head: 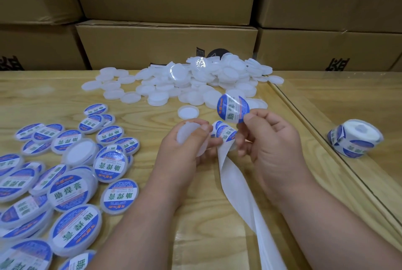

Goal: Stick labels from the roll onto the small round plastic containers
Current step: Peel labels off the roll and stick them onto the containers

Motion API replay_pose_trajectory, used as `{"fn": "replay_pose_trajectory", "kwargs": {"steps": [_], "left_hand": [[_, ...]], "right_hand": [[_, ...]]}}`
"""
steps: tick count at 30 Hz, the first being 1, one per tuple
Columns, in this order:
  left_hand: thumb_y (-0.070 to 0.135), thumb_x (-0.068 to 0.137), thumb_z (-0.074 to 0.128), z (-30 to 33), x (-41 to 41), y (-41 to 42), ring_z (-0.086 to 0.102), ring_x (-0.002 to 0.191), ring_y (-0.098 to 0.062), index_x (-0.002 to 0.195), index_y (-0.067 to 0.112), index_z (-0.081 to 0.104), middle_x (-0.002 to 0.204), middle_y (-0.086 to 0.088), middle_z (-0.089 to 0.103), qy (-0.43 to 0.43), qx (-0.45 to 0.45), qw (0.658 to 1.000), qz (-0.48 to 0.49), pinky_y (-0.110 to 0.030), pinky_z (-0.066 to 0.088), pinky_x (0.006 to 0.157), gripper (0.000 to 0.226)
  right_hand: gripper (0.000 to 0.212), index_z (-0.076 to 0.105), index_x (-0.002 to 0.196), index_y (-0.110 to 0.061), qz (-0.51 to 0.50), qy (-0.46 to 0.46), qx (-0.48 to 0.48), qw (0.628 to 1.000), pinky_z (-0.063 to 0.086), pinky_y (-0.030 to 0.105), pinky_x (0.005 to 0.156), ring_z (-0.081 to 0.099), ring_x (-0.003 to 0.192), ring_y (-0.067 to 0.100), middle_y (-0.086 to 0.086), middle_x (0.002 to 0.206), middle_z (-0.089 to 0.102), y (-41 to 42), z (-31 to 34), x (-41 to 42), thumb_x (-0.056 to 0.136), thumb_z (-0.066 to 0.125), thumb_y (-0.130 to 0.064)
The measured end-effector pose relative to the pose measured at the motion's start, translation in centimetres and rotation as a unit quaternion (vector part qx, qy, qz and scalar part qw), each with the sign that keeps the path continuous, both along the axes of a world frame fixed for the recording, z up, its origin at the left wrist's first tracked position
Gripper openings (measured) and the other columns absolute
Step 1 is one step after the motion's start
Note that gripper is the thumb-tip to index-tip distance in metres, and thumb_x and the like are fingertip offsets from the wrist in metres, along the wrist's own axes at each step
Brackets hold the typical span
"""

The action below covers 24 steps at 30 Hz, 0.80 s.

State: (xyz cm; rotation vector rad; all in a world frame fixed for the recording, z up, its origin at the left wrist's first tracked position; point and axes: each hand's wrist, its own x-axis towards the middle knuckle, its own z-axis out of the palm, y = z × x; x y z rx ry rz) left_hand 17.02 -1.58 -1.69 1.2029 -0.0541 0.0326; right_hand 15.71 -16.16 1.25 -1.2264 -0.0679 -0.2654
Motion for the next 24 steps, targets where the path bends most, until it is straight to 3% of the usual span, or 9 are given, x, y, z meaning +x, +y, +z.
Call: {"fn": "replay_pose_trajectory", "kwargs": {"steps": [2, 4, 6, 8, 11, 15, 24], "left_hand": [[0.036, 0.083, 0.055, 0.1, -0.1, 0.1, 0.068, 0.073, -0.026, 0.083, 0.017, 0.074, 0.085, -0.008, 0.070, 0.010, -0.024, 1.000, -0.016, -0.042, 0.051, 0.069, 0.027], [0.037, 0.082, 0.051, 0.4, -0.3, 0.1, 0.056, 0.068, -0.025, 0.090, 0.009, 0.072, 0.081, -0.015, 0.063, 0.030, -0.091, 0.994, -0.045, -0.039, 0.039, 0.068, 0.036], [0.034, 0.086, 0.041, 0.6, -0.4, 0.2, 0.052, 0.072, -0.028, 0.101, 0.002, 0.066, 0.086, -0.019, 0.059, 0.040, -0.121, 0.991, -0.050, -0.040, 0.035, 0.071, 0.044], [0.027, 0.095, 0.031, 0.4, -0.2, 0.3, 0.052, 0.073, -0.028, 0.096, 0.002, 0.065, 0.087, -0.018, 0.059, 0.048, -0.118, 0.991, -0.038, -0.039, 0.038, 0.070, 0.042], [0.024, 0.100, 0.034, 0.5, 0.0, 0.5, 0.054, 0.070, -0.023, 0.097, 0.010, 0.071, 0.084, -0.012, 0.065, 0.060, -0.100, 0.993, -0.010, -0.031, 0.039, 0.058, 0.040], [0.027, 0.107, 0.032, 0.8, -0.2, 0.2, 0.059, 0.085, -0.024, 0.117, 0.025, 0.067, 0.107, -0.021, 0.071, 0.040, -0.096, 0.994, -0.012, -0.030, 0.035, 0.057, 0.036], [0.031, 0.100, 0.040, 1.4, -0.7, 0.2, 0.065, 0.079, -0.022, 0.114, 0.016, 0.062, 0.105, -0.021, 0.074, 0.025, -0.116, 0.992, -0.048, -0.027, 0.038, 0.055, 0.030]], "right_hand": [[0.018, 0.073, 0.068, -0.023, 0.083, 0.000, 0.053, 0.995, 0.046, 0.027, 0.047, 0.057, 0.055, 0.018, 0.010, 0.070, 0.065, 1.0, 0.4, -0.1, 0.082, 0.063, -0.018], [0.015, 0.073, 0.072, -0.018, 0.121, 0.005, 0.056, 0.991, 0.046, 0.031, 0.053, 0.057, 0.061, 0.021, 0.015, 0.073, 0.063, 2.0, -0.1, -0.2, 0.082, 0.062, -0.017], [0.012, 0.071, 0.075, -0.011, 0.111, 0.025, 0.042, 0.993, 0.046, 0.033, 0.057, 0.055, 0.062, 0.025, 0.015, 0.069, 0.060, 2.5, -1.0, -0.1, 0.080, 0.062, -0.017], [0.012, 0.070, 0.072, -0.010, 0.085, 0.057, 0.023, 0.994, 0.046, 0.028, 0.055, 0.055, 0.062, 0.023, 0.013, 0.066, 0.058, 2.5, -1.8, 0.1, 0.077, 0.062, -0.018], [0.013, 0.070, 0.075, -0.008, 0.057, 0.089, 0.012, 0.994, 0.046, 0.025, 0.052, 0.053, 0.058, 0.019, 0.013, 0.066, 0.057, 2.0, -2.5, 0.5, 0.075, 0.064, -0.020], [0.012, 0.072, 0.072, -0.014, 0.053, 0.081, -0.051, 0.994, 0.046, 0.025, 0.057, 0.052, 0.057, 0.017, 0.009, 0.063, 0.057, 1.9, -2.9, 0.7, 0.077, 0.065, -0.023], [0.018, 0.069, 0.074, -0.007, 0.050, 0.073, -0.092, 0.992, 0.046, 0.029, 0.063, 0.053, 0.066, 0.018, 0.006, 0.070, 0.061, 2.1, -3.4, 0.6, 0.078, 0.066, -0.024]]}}
